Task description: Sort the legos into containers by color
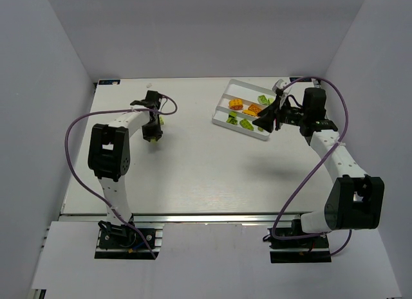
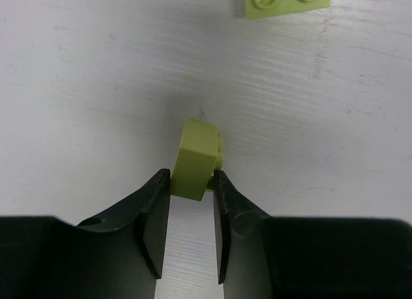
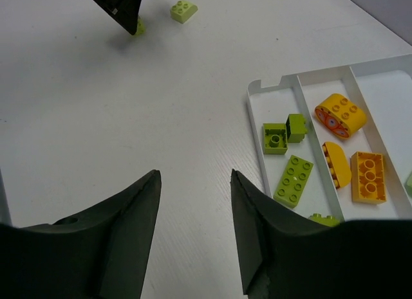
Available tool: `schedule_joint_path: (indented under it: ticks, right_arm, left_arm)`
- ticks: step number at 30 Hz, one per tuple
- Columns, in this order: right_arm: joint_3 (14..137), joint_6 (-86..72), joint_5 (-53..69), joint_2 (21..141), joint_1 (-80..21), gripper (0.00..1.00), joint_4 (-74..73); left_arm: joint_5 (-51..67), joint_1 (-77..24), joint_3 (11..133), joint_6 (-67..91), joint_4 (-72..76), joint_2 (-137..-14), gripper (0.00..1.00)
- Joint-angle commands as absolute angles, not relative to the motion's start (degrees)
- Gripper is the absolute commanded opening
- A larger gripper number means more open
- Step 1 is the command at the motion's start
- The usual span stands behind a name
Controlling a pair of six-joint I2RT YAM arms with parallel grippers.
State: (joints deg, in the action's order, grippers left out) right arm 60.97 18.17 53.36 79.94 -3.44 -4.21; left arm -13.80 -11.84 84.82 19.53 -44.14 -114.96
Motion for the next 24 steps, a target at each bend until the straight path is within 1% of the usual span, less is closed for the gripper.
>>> schedule_joint_path:
  ticks: [1, 2, 3, 4, 6, 9, 10, 11, 12, 13, 14, 15, 16, 18, 20, 21, 23, 24]
  right_arm:
    - [62.58, 17.05, 55.98, 78.75, -3.60, 0.52, -4.83]
    - [62.49, 16.79, 56.16, 78.75, -3.60, 0.50, -5.01]
    - [62.49, 16.18, 56.42, 78.75, -3.78, 0.47, -5.36]
    - [62.49, 15.56, 56.86, 78.84, -4.13, 0.43, -5.45]
    - [61.88, 13.72, 58.09, 79.01, -4.57, 0.43, -6.50]
    - [60.04, 11.69, 61.60, 78.31, -6.67, 0.54, -6.77]
    - [59.42, 11.34, 63.53, 77.53, -7.72, 0.66, -6.33]
    - [58.54, 11.42, 64.24, 76.91, -8.43, 0.70, -4.24]
    - [56.19, 12.03, 65.47, 76.21, -10.35, 0.77, -2.48]
    - [54.86, 13.09, 65.74, 74.46, -10.72, 0.82, -0.72]
    - [53.36, 14.23, 65.48, 73.40, -11.42, 0.86, 2.08]
    - [52.04, 17.37, 64.70, 72.43, -11.95, 0.89, 6.55]
    - [49.77, 19.23, 62.86, 70.94, -13.17, 0.89, 8.42]
    - [49.39, 23.61, 59.35, 70.75, -14.58, 0.89, 10.54]
    - [51.15, 24.87, 56.53, 71.72, -15.99, 0.89, 10.46]
    - [51.67, 24.52, 53.21, 72.68, -16.78, 0.89, 12.03]
    - [52.90, 24.17, 50.03, 73.30, -18.36, 0.89, 13.70]
    - [53.00, 24.08, 46.09, 73.65, -19.33, 0.89, 16.58]
  left_arm:
    - [-10.99, -11.60, 84.99, 18.98, -42.63, -112.42, 0.34]
    - [-10.12, -11.60, 85.08, 19.25, -42.37, -111.54, 0.24]
    - [-9.06, -11.60, 85.86, 19.60, -42.54, -111.10, 0.18]
    - [-6.18, -11.60, 86.39, 20.47, -42.63, -110.66, 0.17]
    - [-1.87, -11.60, 87.45, 21.44, -41.84, -108.20, 0.15]
    - [11.65, -12.91, 87.19, 25.83, -37.99, -104.86, 0.16]
    - [16.13, -12.92, 86.40, 30.02, -33.71, -104.16, 0.15]
    - [27.31, -12.92, 85.18, 32.84, -30.36, -103.45, 0.15]
    - [32.82, -13.44, 82.12, 35.83, -25.97, -102.66, 0.16]
    - [37.48, -13.45, 81.31, 42.12, -19.14, -102.66, 0.16]
    - [44.92, -14.32, 80.69, 45.06, -15.77, -102.74, 0.16]
    - [47.44, -15.72, 80.07, 47.70, -12.34, -102.83, 0.16]
    - [48.77, -16.34, 80.07, 51.03, -8.48, -102.75, 0.16]
    - [51.67, -17.57, 80.16, 53.77, -4.68, -102.05, 0.16]
    - [53.69, -18.46, 80.07, 58.08, -0.45, -101.69, 0.16]
    - [53.96, -19.24, 79.98, 60.18, 2.69, -101.69, 0.16]
    - [54.75, -20.21, 80.07, 61.61, 3.95, -101.69, 0.16]
    - [54.84, -21.08, 80.07, 62.22, 4.39, -101.69, 0.16]
